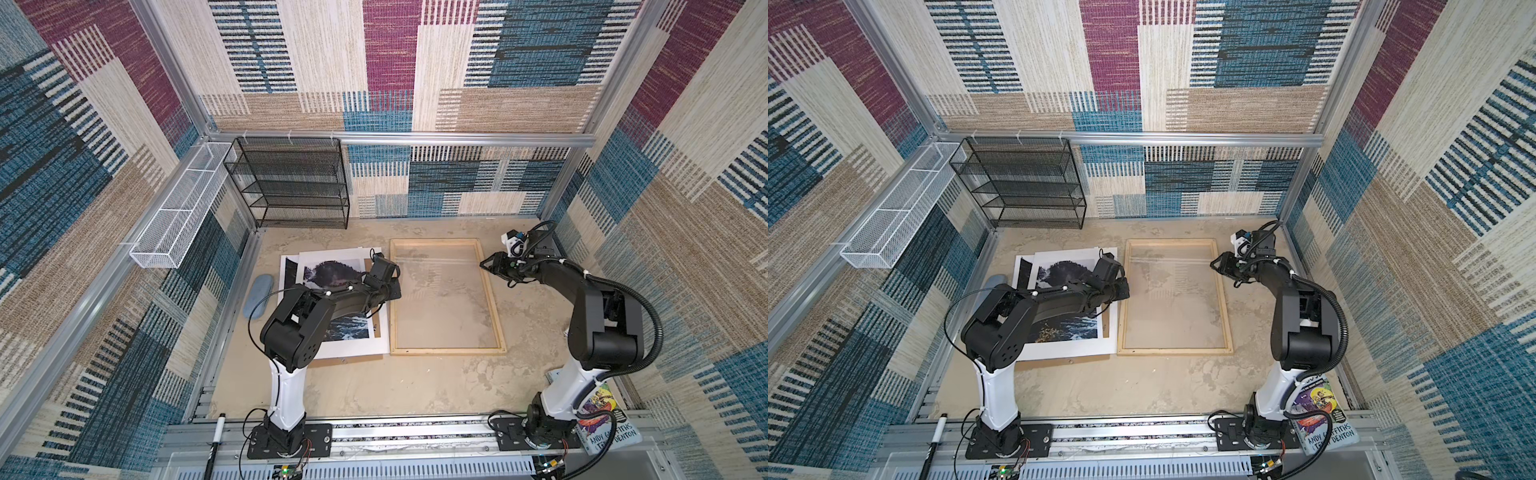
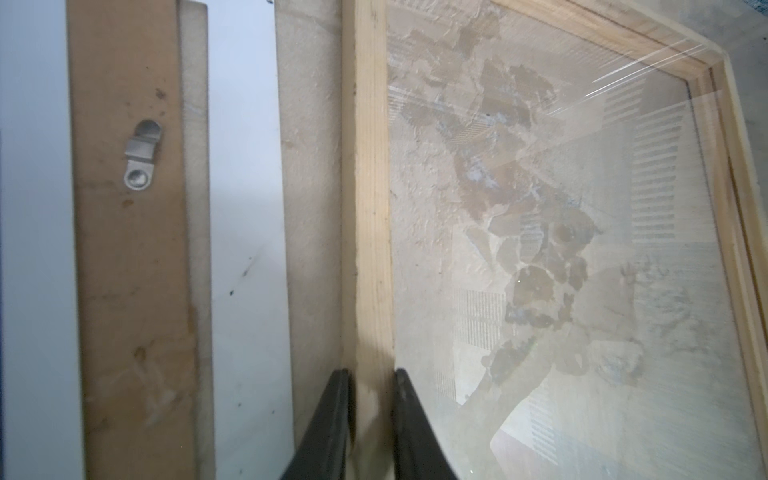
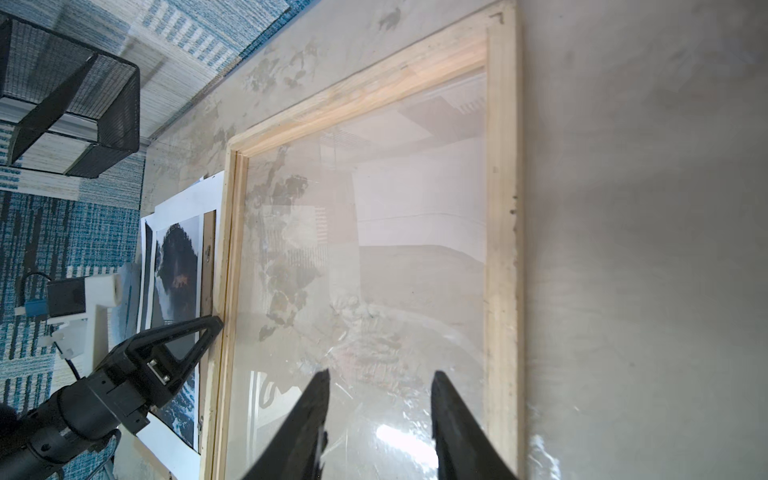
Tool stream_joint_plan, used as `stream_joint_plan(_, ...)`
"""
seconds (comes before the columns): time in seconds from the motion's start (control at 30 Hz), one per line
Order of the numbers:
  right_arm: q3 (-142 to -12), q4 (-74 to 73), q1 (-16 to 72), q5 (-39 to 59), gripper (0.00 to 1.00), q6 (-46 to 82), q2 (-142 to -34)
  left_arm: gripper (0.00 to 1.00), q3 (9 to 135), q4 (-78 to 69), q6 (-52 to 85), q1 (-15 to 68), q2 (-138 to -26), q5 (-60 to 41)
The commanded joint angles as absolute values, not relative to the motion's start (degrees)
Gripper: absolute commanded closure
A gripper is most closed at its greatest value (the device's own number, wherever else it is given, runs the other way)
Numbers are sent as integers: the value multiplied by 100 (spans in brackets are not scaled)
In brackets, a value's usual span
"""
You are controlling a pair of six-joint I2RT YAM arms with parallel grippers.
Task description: Put the photo into the frame
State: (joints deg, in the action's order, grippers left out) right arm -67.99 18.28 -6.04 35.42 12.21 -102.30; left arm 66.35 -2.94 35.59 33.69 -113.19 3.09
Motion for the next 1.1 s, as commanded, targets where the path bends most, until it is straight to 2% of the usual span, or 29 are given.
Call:
stream_joint_plan(0.0,-6975,1502,-441,3404,57,1378,-10389,79,6387,359,3525,3492,-11202,89)
stream_joint_plan(0.23,-7595,1410,-196,2743,57,1536,-10926,79,5971,406,3849,3686,-10825,191)
stream_joint_plan(0.6,-8826,1914,225,2422,59,1462,-12015,79,5836,532,4194,3797,-10706,298)
stream_joint_plan(0.9,-9299,1946,723,2817,59,1332,-12409,79,5774,532,4280,3832,-10600,313)
stream_joint_plan(1.07,-9819,1966,1127,2996,63,1418,-12819,79,5766,536,4291,3841,-10626,290)
